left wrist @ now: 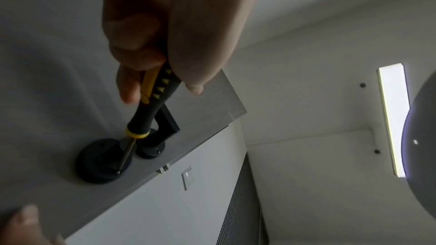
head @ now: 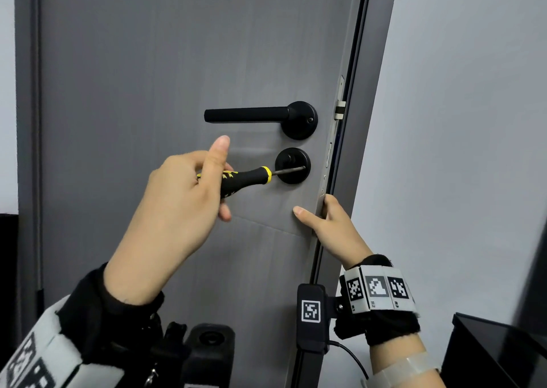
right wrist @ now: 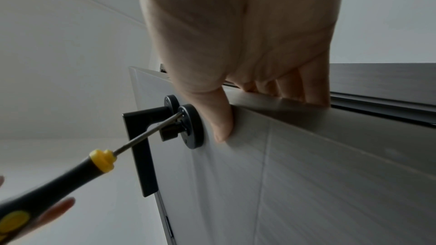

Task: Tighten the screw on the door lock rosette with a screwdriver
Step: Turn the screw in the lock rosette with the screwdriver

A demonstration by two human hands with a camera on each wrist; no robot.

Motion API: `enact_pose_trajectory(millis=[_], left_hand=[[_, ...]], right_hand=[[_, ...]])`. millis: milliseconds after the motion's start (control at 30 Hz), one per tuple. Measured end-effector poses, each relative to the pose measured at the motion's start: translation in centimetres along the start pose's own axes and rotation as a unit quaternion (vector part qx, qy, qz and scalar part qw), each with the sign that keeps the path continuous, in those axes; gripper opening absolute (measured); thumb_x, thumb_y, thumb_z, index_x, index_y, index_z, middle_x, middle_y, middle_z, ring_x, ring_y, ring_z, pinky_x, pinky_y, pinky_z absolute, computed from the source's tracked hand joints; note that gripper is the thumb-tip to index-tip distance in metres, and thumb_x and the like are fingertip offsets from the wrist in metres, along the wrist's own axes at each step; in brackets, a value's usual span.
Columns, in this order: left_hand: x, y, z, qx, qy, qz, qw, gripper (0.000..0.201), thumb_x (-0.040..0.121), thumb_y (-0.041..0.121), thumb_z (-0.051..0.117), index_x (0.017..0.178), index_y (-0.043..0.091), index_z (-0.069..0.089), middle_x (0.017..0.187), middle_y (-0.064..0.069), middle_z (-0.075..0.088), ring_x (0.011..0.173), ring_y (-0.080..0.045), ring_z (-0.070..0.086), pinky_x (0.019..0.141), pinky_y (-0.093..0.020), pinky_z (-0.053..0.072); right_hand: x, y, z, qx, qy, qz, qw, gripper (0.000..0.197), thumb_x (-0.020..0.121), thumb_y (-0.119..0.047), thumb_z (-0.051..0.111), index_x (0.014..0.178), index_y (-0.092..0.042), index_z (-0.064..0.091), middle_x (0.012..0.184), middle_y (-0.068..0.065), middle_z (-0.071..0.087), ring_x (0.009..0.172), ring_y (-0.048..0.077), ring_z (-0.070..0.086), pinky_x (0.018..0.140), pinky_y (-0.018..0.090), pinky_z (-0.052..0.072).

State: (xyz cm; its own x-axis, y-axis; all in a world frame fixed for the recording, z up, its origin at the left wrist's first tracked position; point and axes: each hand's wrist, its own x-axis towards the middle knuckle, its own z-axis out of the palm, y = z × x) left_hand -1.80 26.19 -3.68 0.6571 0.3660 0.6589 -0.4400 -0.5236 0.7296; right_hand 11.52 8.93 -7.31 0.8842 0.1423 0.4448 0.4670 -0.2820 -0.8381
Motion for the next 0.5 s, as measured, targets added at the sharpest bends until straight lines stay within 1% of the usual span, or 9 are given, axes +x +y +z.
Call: enact_pose_trajectory(millis=[67, 100, 167, 200, 233, 300, 333, 433, 500], left_hand=[[0.07, -0.16, 0.04, 0.030, 0.008, 0.004, 1.000, 0.045, 0.097, 0.044, 0.030, 0.072, 0.021, 0.060, 0.052, -0.008, 0.055, 0.041, -0.015, 0.037, 0.049, -0.028, 0.030], [0.14, -0.33, 0.05, 0.033, 0.018, 0.008, 0.999, 0.038, 0.096, 0.040, 0.033, 0.073, 0.022, 0.058, 0.056, -0.012, 0.053, 0.044, -0.018, 0.037, 0.050, -0.029, 0.030], [0.10, -0.40, 0.02, 0.006, 0.030, 0.005, 1.000, 0.020, 0.092, 0.036, 0.045, 0.079, 0.026, 0.056, 0.067, -0.021, 0.057, 0.047, -0.021, 0.036, 0.051, -0.030, 0.031], [0.07, -0.34, -0.01, -0.020, 0.031, 0.005, 0.999, 0.013, 0.090, 0.035, 0.051, 0.083, 0.026, 0.055, 0.071, -0.020, 0.058, 0.048, -0.021, 0.037, 0.051, -0.030, 0.032], [0.08, -0.29, -0.02, -0.045, 0.031, 0.008, 0.998, 0.009, 0.088, 0.034, 0.056, 0.085, 0.026, 0.055, 0.071, -0.015, 0.057, 0.048, -0.019, 0.037, 0.049, -0.027, 0.032], [0.16, -0.29, -0.03, -0.068, 0.038, 0.024, 0.997, 0.012, 0.082, 0.031, 0.065, 0.088, 0.023, 0.058, 0.067, 0.001, 0.054, 0.043, -0.009, 0.038, 0.043, -0.018, 0.032], [0.22, -0.28, 0.00, -0.069, 0.046, 0.031, 0.996, 0.015, 0.080, 0.031, 0.068, 0.088, 0.022, 0.059, 0.065, 0.004, 0.053, 0.039, -0.004, 0.037, 0.041, -0.014, 0.031], [0.23, -0.32, 0.28, -0.064, 0.065, 0.030, 0.995, 0.020, 0.077, 0.040, 0.069, 0.084, 0.022, 0.063, 0.061, 0.006, 0.054, 0.038, -0.003, 0.040, 0.045, -0.018, 0.033], [-0.04, -0.16, 0.39, -0.045, 0.067, 0.028, 0.996, 0.027, 0.079, 0.051, 0.061, 0.077, 0.024, 0.063, 0.055, 0.003, 0.058, 0.039, -0.003, 0.043, 0.043, -0.013, 0.034]], right_hand=[[0.06, 0.10, 0.02, -0.005, 0.003, 0.000, 1.000, 0.035, 0.082, -0.032, 0.065, 0.109, -0.017, 0.050, 0.115, 0.004, 0.065, 0.109, 0.024, 0.061, 0.100, 0.046, 0.047], [0.08, 0.14, 0.04, -0.007, 0.003, 0.000, 1.000, 0.036, 0.081, -0.033, 0.065, 0.109, -0.017, 0.050, 0.114, 0.005, 0.065, 0.108, 0.025, 0.061, 0.100, 0.047, 0.047], [0.06, 0.15, 0.07, -0.007, 0.001, -0.001, 1.000, 0.039, 0.081, -0.034, 0.065, 0.111, -0.016, 0.050, 0.115, 0.003, 0.065, 0.108, 0.024, 0.061, 0.100, 0.047, 0.047], [0.04, 0.13, 0.05, -0.007, 0.001, -0.002, 1.000, 0.039, 0.081, -0.034, 0.065, 0.113, -0.016, 0.050, 0.116, 0.002, 0.065, 0.109, 0.022, 0.061, 0.100, 0.046, 0.047], [0.06, 0.15, 0.03, -0.006, 0.000, -0.002, 1.000, 0.040, 0.082, -0.033, 0.065, 0.114, -0.016, 0.050, 0.117, 0.000, 0.064, 0.110, 0.021, 0.061, 0.101, 0.046, 0.047], [0.07, 0.18, 0.01, -0.007, 0.000, -0.001, 1.000, 0.039, 0.082, -0.034, 0.065, 0.114, -0.018, 0.049, 0.117, -0.001, 0.063, 0.110, 0.020, 0.060, 0.101, 0.045, 0.047], [0.04, 0.17, 0.02, -0.010, -0.001, -0.001, 1.000, 0.039, 0.082, -0.034, 0.064, 0.114, -0.018, 0.048, 0.117, 0.000, 0.063, 0.110, 0.021, 0.060, 0.101, 0.045, 0.047], [0.00, 0.21, 0.03, -0.012, 0.000, -0.002, 1.000, 0.040, 0.082, -0.035, 0.065, 0.114, -0.018, 0.048, 0.117, 0.001, 0.063, 0.110, 0.022, 0.060, 0.100, 0.046, 0.047], [0.01, 0.23, 0.03, -0.009, 0.000, -0.004, 1.000, 0.041, 0.082, -0.034, 0.065, 0.115, -0.018, 0.048, 0.117, 0.001, 0.063, 0.110, 0.022, 0.061, 0.101, 0.045, 0.047]])
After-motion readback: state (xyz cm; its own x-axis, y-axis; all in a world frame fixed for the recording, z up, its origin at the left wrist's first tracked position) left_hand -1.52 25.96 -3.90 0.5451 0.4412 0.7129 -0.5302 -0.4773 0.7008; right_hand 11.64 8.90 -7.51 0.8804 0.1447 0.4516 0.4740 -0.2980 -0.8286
